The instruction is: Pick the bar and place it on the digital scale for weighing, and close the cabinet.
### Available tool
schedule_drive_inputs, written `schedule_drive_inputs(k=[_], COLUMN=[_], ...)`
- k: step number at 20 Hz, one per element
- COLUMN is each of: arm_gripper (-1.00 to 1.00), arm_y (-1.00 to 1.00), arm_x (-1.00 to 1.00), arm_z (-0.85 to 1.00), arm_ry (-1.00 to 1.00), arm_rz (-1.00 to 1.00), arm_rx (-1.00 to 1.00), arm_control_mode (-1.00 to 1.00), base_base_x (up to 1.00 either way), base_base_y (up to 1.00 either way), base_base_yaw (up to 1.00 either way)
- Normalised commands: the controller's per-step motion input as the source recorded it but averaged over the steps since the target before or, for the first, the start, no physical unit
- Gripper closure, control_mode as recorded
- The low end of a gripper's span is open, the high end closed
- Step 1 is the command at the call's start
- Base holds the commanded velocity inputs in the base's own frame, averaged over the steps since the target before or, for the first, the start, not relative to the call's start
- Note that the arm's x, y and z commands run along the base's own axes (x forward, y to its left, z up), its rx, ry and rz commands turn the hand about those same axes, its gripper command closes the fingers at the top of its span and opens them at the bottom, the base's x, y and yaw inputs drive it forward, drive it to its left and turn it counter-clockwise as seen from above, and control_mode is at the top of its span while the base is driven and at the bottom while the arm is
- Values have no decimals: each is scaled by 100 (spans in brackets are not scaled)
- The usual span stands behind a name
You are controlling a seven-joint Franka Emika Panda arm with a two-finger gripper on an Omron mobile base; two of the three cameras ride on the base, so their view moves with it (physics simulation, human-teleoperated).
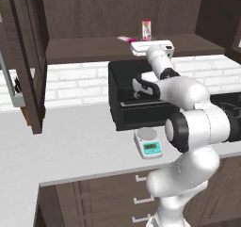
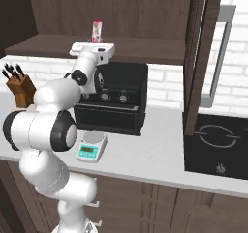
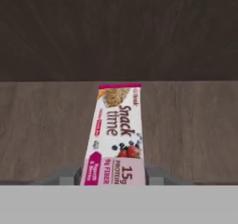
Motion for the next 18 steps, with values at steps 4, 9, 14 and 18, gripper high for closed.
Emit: schedule_drive_inputs(k=[4,9,14,18], arm_gripper=[100,100,100,100], arm_y=[0,0,0,0], arm_x=[-100,-100,-100,-100], arm_z=[51,17,-6,-37], arm_ry=[27,18,23,60], arm_rz=[0,0,0,0], arm_rx=[4,2,0,0], arm_control_mode=[-100,-100,-100,-100], base_base_x=[0,0,0,0], base_base_y=[0,0,0,0], base_base_yaw=[0,0,0,0])
